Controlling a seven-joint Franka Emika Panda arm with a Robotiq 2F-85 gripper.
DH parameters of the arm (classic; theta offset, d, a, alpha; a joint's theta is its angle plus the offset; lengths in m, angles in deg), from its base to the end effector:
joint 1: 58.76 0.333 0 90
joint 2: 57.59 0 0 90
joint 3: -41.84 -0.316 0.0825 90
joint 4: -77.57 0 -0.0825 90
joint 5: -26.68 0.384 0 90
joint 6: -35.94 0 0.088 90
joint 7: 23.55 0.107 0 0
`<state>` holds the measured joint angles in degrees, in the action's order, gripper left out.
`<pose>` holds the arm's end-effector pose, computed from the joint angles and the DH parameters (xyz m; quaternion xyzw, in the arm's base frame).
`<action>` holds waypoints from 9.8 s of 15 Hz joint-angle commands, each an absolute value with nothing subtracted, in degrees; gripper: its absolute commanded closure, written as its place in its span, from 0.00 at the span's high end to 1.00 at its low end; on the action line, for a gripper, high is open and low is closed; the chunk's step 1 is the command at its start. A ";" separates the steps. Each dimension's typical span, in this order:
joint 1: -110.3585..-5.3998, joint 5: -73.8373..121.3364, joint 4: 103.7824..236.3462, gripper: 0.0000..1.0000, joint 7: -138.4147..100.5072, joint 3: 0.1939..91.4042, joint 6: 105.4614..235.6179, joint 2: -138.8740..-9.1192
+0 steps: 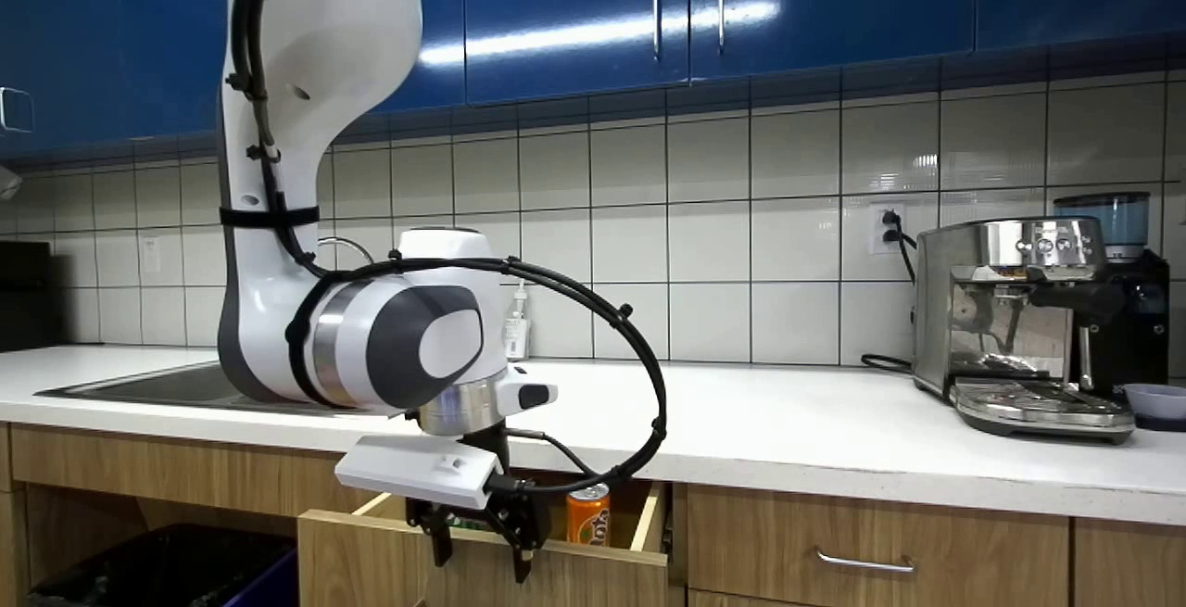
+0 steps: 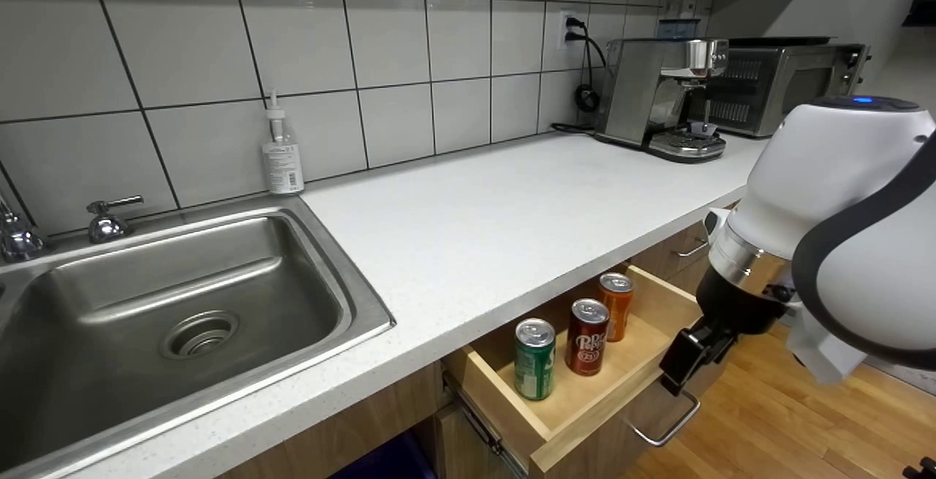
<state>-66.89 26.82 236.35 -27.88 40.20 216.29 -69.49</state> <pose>0.3918 -0.0441 0.1690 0.9962 -0.0206 0.0842 0.0050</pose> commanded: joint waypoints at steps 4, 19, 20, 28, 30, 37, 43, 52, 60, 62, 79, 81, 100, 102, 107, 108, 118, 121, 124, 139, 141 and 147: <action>-68.22 26.78 236.31 1.00 -29.00 39.21 216.22 -67.12; -68.06 26.57 229.35 1.00 -30.30 39.82 214.15 -69.84; -68.64 26.77 229.33 1.00 -30.51 39.11 213.81 -69.53; -69.47 27.24 234.58 1.00 -29.63 36.92 209.71 -61.17; -67.35 27.62 235.89 1.00 -29.57 39.12 207.29 -59.36; -64.92 26.07 236.72 1.00 -28.77 42.50 204.70 -59.93; -64.19 26.72 236.72 1.00 -30.35 42.44 207.84 -63.89; -65.29 27.62 233.80 1.00 -30.86 40.85 211.51 -69.66; -66.60 27.42 228.32 1.00 -31.19 39.12 211.20 -74.28; -67.29 27.74 226.60 1.00 -31.30 38.49 210.87 -75.25; -69.86 27.24 216.47 1.00 -33.11 37.41 207.57 -81.99; -69.83 27.27 215.71 1.00 -33.34 37.44 206.94 -82.11; -69.64 27.17 211.29 1.00 -33.63 38.34 204.56 -83.53; -69.65 27.11 210.30 1.00 -33.67 38.47 204.24 -83.99; -69.86 27.21 208.26 1.00 -33.98 38.46 203.36 -84.95; -69.98 27.31 207.98 1.00 -34.07 38.36 203.30 -85.16; -71.09 28.36 210.61 1.00 -34.53 36.92 205.09 -83.99; -71.86 28.75 212.18 1.00 -34.81 36.04 206.11 -83.22; -73.05 29.36 214.23 1.00 -35.37 34.68 207.76 -82.17; -75.20 28.73 228.84 1.00 -32.98 32.02 210.27 -69.32; -74.63 29.03 230.36 1.00 -32.88 32.81 208.71 -66.90; -71.59 30.90 234.03 1.00 -33.35 36.05 204.08 -59.31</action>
